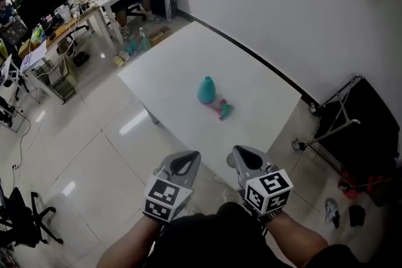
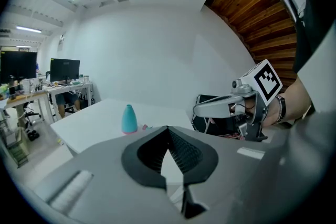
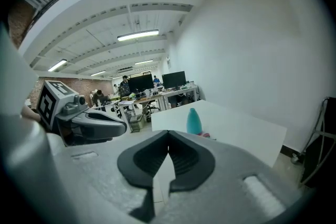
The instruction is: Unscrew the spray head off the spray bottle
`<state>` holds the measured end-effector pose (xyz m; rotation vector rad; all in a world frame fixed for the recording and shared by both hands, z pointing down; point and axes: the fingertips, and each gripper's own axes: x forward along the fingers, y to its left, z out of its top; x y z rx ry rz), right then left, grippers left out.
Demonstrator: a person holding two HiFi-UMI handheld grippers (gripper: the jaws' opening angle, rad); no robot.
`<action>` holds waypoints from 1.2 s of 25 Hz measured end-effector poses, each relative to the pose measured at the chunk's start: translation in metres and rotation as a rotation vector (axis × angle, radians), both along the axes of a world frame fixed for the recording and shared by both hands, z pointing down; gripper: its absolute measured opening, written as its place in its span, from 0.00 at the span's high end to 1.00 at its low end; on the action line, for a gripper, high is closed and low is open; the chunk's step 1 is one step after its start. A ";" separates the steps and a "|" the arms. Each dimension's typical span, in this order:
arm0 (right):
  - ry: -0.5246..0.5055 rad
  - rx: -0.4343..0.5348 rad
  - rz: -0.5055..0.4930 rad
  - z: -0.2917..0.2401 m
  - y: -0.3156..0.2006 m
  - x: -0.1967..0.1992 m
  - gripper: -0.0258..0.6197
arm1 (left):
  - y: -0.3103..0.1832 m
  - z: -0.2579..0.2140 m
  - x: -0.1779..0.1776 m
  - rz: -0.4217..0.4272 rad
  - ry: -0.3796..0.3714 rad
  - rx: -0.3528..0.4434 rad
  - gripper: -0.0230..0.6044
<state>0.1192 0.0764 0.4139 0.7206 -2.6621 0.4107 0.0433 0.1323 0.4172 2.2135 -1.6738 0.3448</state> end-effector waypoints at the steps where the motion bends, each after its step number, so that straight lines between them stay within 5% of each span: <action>1: 0.001 -0.002 0.010 0.001 0.000 -0.003 0.97 | 0.001 0.000 -0.004 0.006 0.000 0.000 0.94; 15: 0.046 -0.049 0.061 0.020 -0.015 -0.019 0.97 | -0.018 0.015 -0.031 0.055 0.021 -0.028 0.94; 30: 0.075 -0.109 0.072 0.054 -0.093 -0.032 0.90 | -0.102 0.054 -0.057 0.118 -0.005 -0.149 0.94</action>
